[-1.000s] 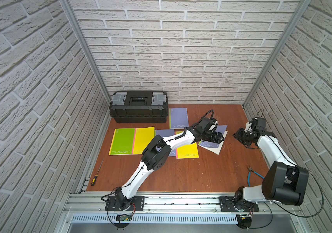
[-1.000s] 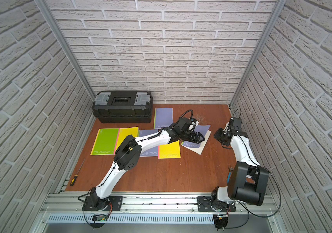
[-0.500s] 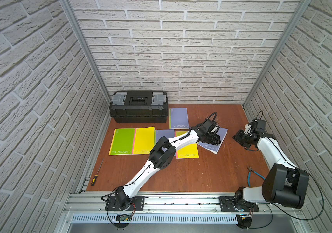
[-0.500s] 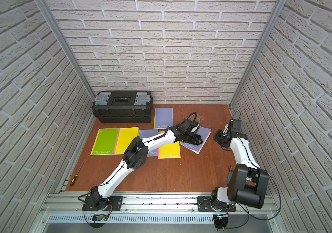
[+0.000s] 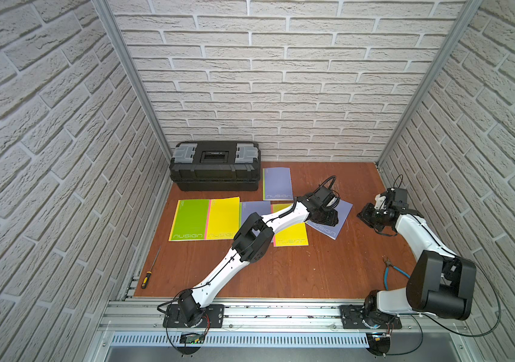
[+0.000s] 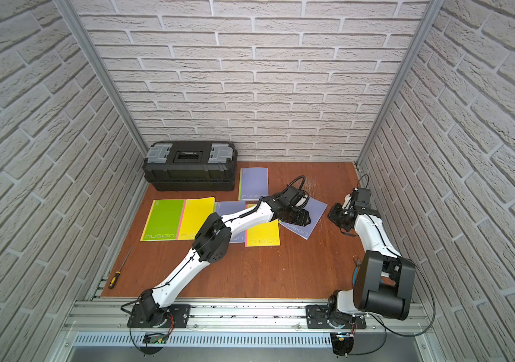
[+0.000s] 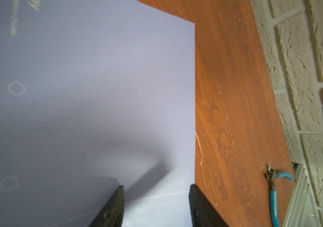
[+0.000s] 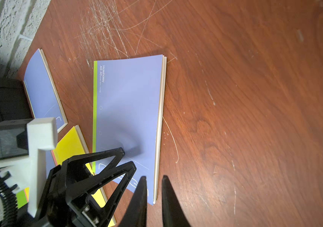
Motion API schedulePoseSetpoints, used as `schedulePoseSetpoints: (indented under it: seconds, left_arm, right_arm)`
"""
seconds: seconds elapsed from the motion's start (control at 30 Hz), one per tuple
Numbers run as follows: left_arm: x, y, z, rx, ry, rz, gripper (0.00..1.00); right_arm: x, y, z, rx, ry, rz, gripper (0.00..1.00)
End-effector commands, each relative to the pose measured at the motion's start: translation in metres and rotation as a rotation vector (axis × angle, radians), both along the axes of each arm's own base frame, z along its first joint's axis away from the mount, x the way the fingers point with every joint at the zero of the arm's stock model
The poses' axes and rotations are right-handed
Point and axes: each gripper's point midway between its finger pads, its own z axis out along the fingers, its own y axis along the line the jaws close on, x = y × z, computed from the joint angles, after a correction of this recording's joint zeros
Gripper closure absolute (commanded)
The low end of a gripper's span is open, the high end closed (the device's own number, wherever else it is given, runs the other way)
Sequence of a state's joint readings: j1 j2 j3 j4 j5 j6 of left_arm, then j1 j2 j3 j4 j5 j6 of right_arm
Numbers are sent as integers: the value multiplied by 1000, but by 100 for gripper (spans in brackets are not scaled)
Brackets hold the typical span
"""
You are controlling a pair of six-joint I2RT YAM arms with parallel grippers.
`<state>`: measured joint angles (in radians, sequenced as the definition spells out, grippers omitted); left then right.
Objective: Close the notebook
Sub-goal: Close the notebook at the center of the board, then adjust the notebook at the center of the board.
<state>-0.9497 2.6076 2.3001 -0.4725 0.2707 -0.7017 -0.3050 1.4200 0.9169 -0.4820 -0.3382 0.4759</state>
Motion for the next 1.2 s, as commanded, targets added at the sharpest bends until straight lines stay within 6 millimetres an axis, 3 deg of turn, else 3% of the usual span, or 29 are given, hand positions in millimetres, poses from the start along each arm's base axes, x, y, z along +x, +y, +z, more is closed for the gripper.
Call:
schedulePoseSetpoints:
  seconds: [0.0,0.8,1.17]
  left_arm:
    - [-7,9,-37,77,51,7,46]
    - [-4,13,-40,68,79,15,48]
    - [5,24,-20,69,58,40,47]
  right_arm:
    - [8,11,-10,32,-16,18,85]
    - [37,42,-59,146,21,84,88]
    - [24,30,-85,68,153,56,90]
